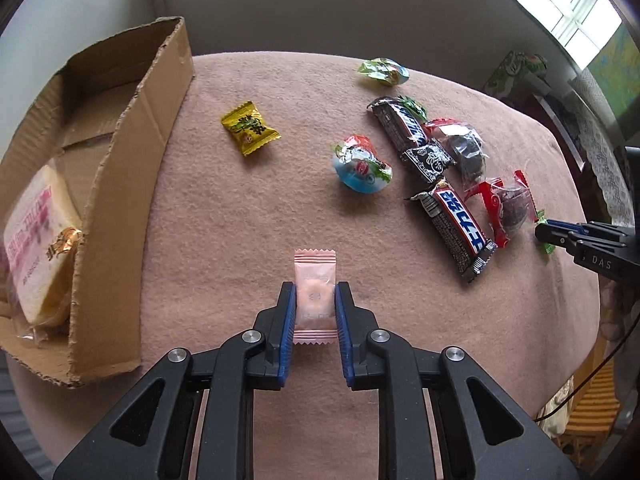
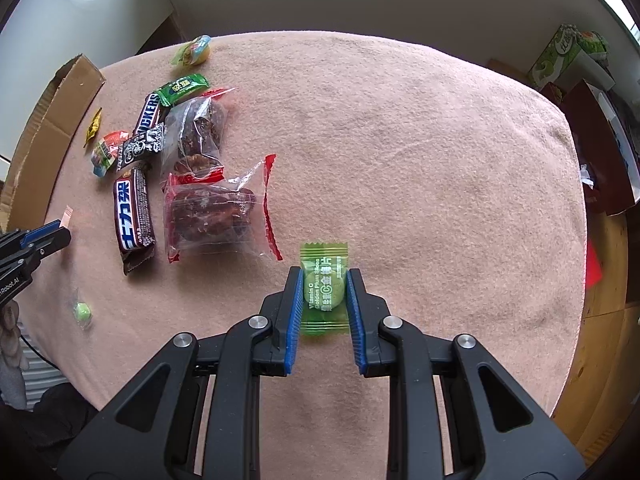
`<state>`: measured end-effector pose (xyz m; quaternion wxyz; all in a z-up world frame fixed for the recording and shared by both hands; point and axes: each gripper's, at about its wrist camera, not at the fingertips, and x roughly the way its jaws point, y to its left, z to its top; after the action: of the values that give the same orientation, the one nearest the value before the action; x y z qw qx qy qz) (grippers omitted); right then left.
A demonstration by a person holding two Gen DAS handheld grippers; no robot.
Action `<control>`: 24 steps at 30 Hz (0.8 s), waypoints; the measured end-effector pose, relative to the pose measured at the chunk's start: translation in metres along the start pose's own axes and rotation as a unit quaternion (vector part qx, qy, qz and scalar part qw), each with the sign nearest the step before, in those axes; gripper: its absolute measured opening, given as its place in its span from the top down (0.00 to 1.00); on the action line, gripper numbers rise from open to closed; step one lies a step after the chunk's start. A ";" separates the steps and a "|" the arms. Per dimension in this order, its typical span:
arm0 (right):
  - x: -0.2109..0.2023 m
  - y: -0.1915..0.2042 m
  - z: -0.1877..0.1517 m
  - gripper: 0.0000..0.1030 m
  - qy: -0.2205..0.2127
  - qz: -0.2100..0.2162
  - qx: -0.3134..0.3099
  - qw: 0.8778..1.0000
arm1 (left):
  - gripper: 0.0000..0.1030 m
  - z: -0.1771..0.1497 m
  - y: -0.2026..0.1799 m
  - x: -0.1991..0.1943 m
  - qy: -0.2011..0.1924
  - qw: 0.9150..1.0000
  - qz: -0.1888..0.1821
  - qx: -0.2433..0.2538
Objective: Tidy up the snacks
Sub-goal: 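Carry both candies into the box and open both tools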
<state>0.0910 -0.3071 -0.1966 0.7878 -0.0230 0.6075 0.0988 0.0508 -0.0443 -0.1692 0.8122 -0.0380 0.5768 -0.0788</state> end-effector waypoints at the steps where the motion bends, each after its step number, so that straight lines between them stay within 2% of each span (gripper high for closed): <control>1: -0.004 0.000 0.001 0.79 -0.004 0.003 -0.001 1.000 | 0.83 0.000 0.003 -0.003 -0.004 1.000 0.001 -0.003; 9: -0.039 0.022 0.022 0.79 -0.038 0.026 -0.017 0.999 | 0.83 0.004 0.022 -0.038 -0.042 0.999 -0.015 -0.031; 16: -0.061 0.075 0.045 0.79 -0.064 0.046 -0.060 0.995 | 0.83 0.016 0.045 -0.065 -0.076 0.995 -0.013 -0.060; 24: -0.072 0.140 0.074 0.79 -0.080 0.076 -0.116 0.987 | 0.83 0.013 0.081 -0.085 -0.101 0.990 0.009 -0.097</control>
<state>0.1188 -0.1677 -0.0963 0.8158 -0.0602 0.5272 0.2300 0.0423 0.0495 -0.0984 0.8593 -0.1192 0.4973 -0.0110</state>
